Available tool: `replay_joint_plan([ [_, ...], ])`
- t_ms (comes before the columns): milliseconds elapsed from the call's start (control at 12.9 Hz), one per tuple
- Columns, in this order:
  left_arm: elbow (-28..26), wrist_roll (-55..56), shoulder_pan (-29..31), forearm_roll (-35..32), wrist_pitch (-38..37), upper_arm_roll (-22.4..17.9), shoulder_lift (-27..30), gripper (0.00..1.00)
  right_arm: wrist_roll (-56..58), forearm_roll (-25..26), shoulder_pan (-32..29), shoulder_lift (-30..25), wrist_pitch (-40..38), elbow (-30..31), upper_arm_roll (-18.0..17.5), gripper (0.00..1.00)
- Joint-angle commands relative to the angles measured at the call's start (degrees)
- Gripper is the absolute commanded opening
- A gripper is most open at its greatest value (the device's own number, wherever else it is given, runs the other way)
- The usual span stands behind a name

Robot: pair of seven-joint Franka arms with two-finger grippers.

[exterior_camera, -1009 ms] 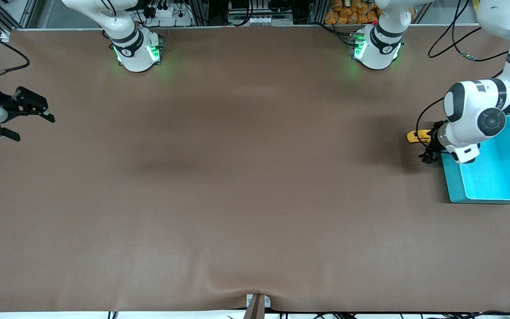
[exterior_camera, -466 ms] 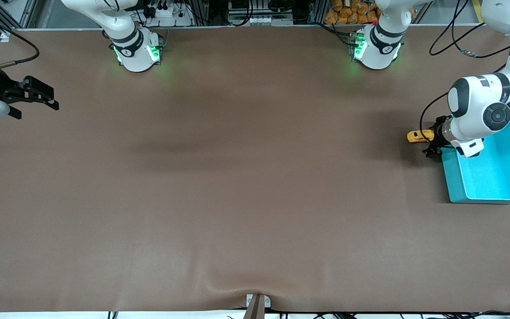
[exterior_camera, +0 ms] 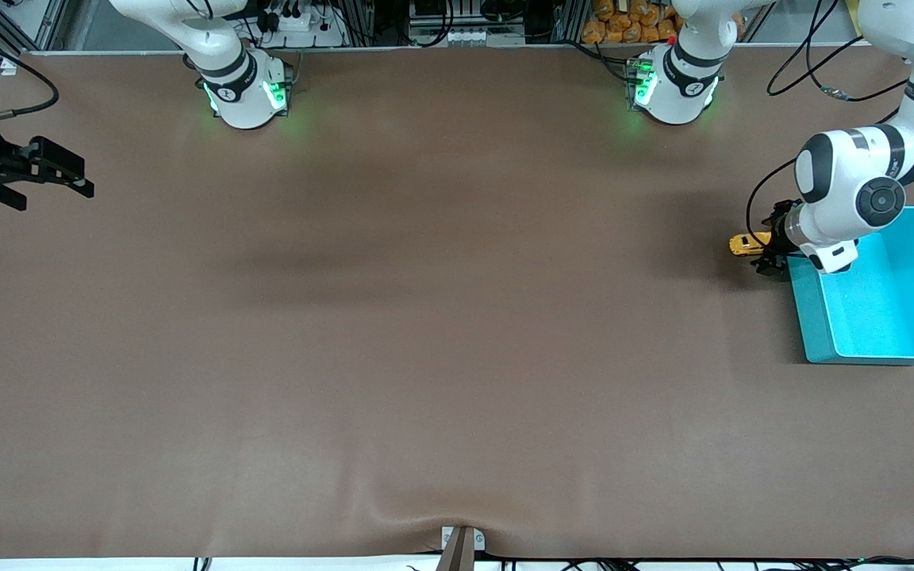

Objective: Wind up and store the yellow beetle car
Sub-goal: 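Align the left gripper over the car and close on it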

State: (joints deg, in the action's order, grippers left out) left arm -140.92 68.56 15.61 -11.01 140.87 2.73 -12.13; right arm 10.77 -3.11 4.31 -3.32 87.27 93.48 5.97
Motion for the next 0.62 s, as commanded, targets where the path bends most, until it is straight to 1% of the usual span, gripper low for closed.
replay_joint_plan([
  [0, -3.4, 1.7, 0.5, -1.6, 4.7, 0.0, 1.6, 1.0, -0.7, 0.6, 0.6, -0.9, 1.6, -0.1, 0.2, 1.0],
  [310, -3.6, 1.7, 2.1, -1.6, 6.3, -0.1, 1.5, 1.0, -1.2, 0.4, 0.6, -1.4, 1.5, 0.0, 0.2, 1.0],
  [388, -3.6, 1.7, 2.1, -1.6, 6.3, 0.0, 1.3, 0.96, -1.4, 0.8, 0.7, -1.5, 1.6, -0.1, -0.2, 1.0],
  [543, -3.6, 1.7, 2.1, -1.6, 6.3, 0.0, 1.1, 0.81, -3.0, 1.1, 1.2, -1.6, 1.8, -0.1, -0.3, 1.0],
])
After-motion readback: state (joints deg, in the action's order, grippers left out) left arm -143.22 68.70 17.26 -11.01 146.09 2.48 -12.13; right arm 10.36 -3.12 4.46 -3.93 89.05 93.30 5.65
